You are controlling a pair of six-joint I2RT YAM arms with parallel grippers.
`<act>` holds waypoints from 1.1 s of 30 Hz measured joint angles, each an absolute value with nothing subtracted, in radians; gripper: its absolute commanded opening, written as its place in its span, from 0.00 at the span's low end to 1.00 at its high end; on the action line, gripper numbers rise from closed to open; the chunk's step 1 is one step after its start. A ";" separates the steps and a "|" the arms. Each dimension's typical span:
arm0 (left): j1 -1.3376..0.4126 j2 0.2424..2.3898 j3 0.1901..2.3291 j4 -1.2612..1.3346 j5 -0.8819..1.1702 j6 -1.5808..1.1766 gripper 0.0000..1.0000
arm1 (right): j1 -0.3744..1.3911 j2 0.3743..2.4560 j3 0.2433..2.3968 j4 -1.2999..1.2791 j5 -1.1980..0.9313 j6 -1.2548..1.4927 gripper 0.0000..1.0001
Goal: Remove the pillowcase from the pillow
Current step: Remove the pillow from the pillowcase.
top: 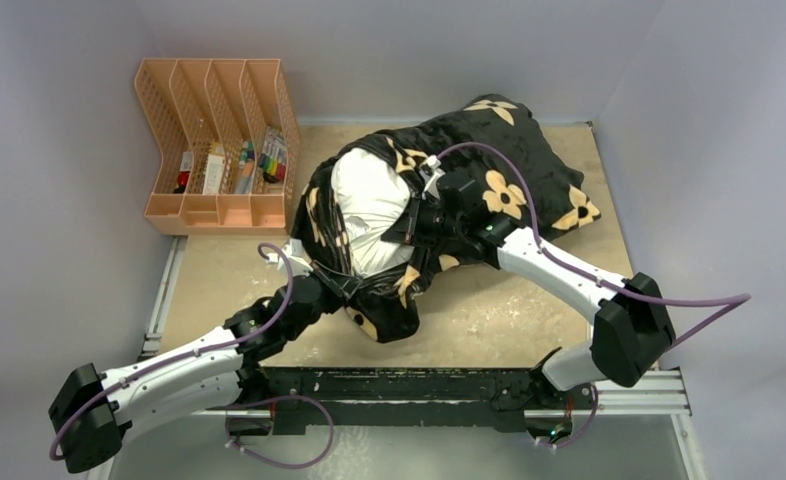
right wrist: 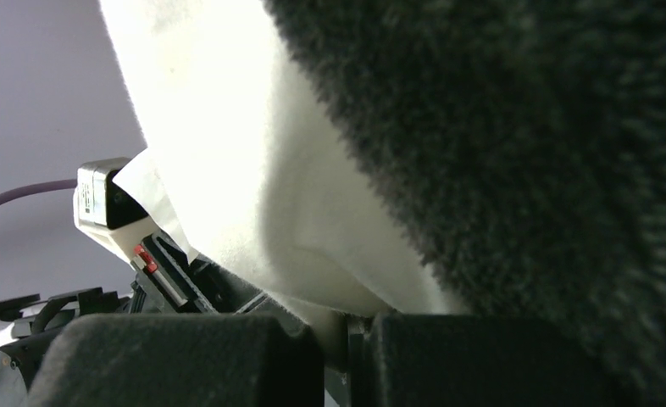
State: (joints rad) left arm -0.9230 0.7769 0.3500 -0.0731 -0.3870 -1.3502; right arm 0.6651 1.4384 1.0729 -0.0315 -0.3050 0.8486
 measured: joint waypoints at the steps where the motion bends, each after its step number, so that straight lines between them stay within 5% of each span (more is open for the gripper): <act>1: -0.923 0.776 0.351 -0.072 -0.387 -1.350 0.00 | 0.661 1.438 1.073 -0.031 -0.309 0.848 0.00; 12: -0.923 0.787 0.393 -0.076 -0.411 -1.346 0.00 | 0.602 1.437 1.071 0.072 -0.422 0.934 0.00; 25: -0.937 0.837 0.442 -0.080 -0.369 -1.319 0.00 | 0.654 1.340 1.143 -0.228 -0.198 0.655 0.01; 29: -0.938 0.902 0.455 -0.112 -0.360 -1.288 0.00 | 0.719 1.346 1.106 -0.253 -0.126 0.643 0.22; 33: -0.938 0.957 0.454 -0.137 -0.353 -1.267 0.00 | 0.777 1.388 1.103 -0.289 -0.071 0.642 0.59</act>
State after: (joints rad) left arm -0.9382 0.9569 0.4541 -0.1368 -0.3531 -1.2675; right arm 0.7773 1.3884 1.1034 -0.2893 -0.0711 0.6422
